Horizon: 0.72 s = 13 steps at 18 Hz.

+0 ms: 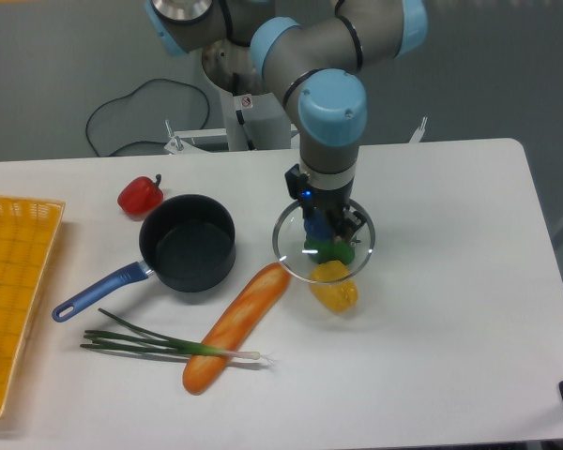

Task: Open the lid
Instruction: 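Carry the glass lid away from the saucepan toward the peppers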

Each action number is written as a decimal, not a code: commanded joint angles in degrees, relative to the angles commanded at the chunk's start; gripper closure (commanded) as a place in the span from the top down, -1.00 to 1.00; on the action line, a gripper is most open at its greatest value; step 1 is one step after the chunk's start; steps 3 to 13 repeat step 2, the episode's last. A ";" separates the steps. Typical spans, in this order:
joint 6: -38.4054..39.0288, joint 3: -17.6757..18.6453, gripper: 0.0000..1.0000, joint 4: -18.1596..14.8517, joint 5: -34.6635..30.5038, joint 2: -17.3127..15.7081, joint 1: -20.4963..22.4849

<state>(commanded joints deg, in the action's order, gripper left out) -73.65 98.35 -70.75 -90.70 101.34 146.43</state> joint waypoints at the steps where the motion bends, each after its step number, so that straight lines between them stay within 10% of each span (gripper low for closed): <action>1: 0.00 0.00 0.10 0.00 0.00 0.00 0.00; 13: 0.00 0.00 0.10 0.00 0.09 0.00 0.00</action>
